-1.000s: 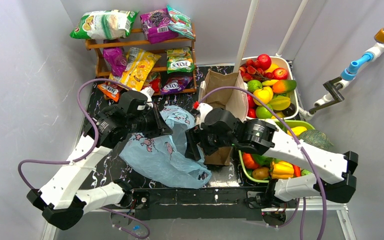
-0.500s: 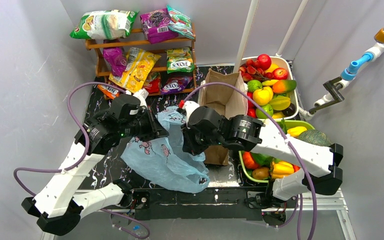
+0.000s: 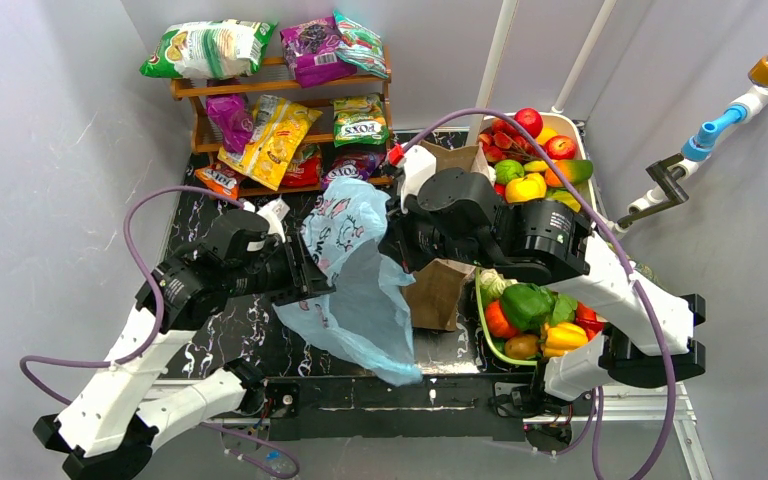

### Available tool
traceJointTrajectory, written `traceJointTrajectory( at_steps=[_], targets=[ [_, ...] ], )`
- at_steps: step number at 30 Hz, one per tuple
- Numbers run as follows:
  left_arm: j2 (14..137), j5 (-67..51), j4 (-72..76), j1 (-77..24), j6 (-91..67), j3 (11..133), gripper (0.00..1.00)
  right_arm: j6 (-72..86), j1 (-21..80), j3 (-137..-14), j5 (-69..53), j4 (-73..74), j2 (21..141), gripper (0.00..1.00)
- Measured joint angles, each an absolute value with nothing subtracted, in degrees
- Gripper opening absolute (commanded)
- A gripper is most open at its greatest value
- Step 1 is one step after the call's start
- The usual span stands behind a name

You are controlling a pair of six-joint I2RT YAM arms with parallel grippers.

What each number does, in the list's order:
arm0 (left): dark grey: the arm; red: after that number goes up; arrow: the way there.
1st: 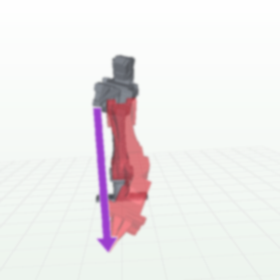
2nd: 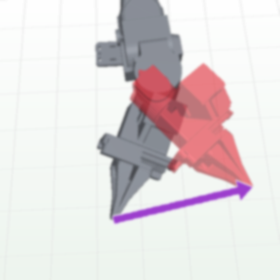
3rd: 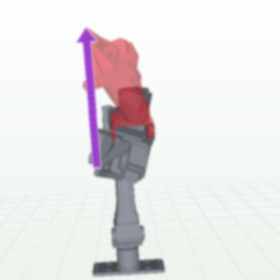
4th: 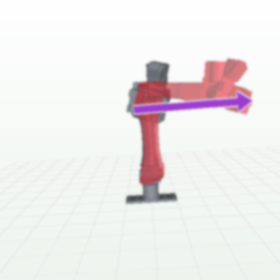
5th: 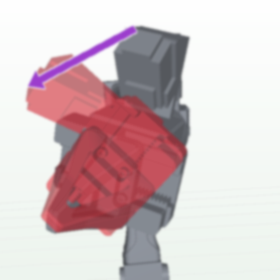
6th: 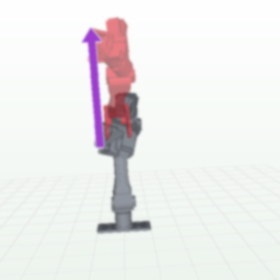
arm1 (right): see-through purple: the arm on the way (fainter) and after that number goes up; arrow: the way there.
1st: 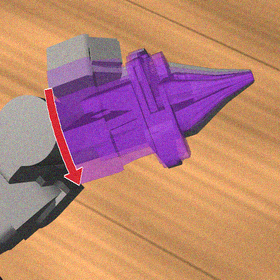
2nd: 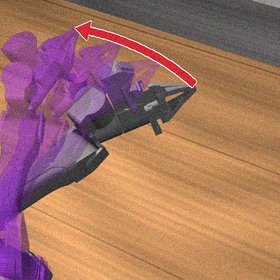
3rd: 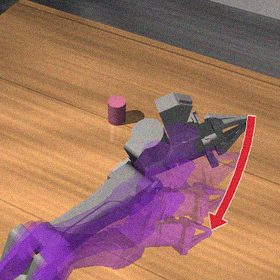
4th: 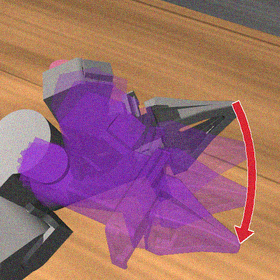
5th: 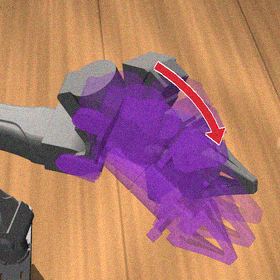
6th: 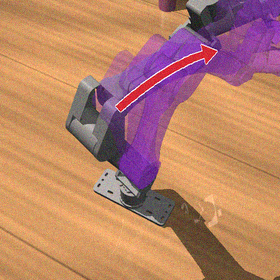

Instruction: Place the food into the grocery bag and tie it

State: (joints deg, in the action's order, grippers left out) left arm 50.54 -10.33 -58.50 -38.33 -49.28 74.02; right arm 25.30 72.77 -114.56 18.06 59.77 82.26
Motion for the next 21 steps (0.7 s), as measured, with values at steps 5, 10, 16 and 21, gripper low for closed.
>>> traceJointTrajectory(
  at_steps=[5, 10, 16, 21],
  targets=[
    [50.76, -9.78, -60.29, -38.26, -50.24, 71.46, 0.98, 25.06, 72.75, -115.02, 16.49, 61.30, 83.59, 0.01],
    [51.13, -8.19, -60.60, -38.54, -52.29, 71.02, 0.98, 25.52, 72.73, -117.01, 14.79, 64.23, 87.00, 0.01],
    [54.30, 1.74, -66.19, -45.71, -54.15, 77.82, 0.95, 26.92, 72.73, -124.42, 15.11, 69.01, 91.18, 0.01],
    [58.19, 9.85, -69.06, -52.75, -54.63, 80.42, 0.86, 28.49, 72.31, -132.22, 15.90, 72.66, 94.17, 0.01]
  ],
)
